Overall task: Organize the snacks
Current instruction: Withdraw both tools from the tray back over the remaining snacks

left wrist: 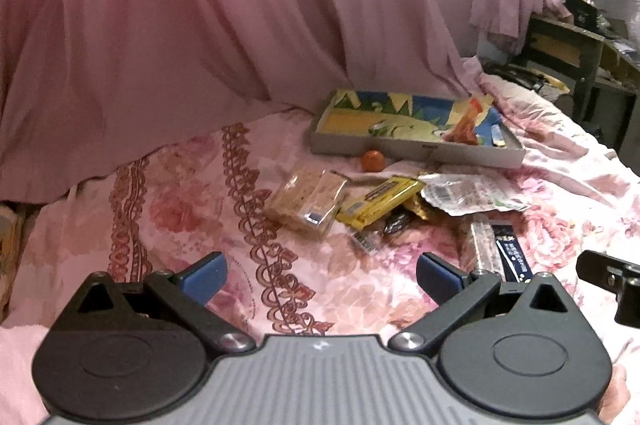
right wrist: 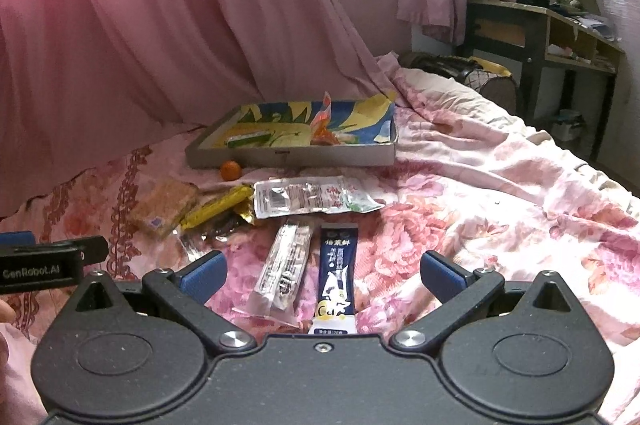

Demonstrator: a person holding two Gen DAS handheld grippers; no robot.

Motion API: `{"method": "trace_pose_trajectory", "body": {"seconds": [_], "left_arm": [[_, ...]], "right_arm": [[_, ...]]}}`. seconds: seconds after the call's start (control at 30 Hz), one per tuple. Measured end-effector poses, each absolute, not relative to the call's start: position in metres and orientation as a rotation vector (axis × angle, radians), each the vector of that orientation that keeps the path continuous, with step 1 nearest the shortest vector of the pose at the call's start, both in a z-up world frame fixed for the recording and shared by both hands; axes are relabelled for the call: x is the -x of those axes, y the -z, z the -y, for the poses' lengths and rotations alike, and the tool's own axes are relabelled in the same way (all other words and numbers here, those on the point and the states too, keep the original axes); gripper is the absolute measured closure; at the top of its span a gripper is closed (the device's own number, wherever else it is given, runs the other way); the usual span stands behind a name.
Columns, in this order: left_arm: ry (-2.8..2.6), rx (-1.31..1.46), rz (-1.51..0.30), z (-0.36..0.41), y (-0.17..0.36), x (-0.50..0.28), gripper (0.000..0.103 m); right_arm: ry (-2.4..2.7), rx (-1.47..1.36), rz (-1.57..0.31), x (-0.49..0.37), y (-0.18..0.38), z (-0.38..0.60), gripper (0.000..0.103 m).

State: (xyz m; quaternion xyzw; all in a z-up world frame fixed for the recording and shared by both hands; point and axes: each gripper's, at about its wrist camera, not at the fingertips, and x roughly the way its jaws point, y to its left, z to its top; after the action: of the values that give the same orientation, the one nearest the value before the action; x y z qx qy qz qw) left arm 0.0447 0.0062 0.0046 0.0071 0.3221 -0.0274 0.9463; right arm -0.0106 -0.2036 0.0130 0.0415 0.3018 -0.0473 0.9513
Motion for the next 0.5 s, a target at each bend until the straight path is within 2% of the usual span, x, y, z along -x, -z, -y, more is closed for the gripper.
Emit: {"method": "trace_pose_trajectory", "body": {"seconds": [0.5], "left_arm": [[0.139,0.05,-0.886,-0.018,0.009,-0.102,0.0]], "right_arm": [[-0.05,-0.127,-0.827,-0.024,0.01,0.198,0.001]]}}
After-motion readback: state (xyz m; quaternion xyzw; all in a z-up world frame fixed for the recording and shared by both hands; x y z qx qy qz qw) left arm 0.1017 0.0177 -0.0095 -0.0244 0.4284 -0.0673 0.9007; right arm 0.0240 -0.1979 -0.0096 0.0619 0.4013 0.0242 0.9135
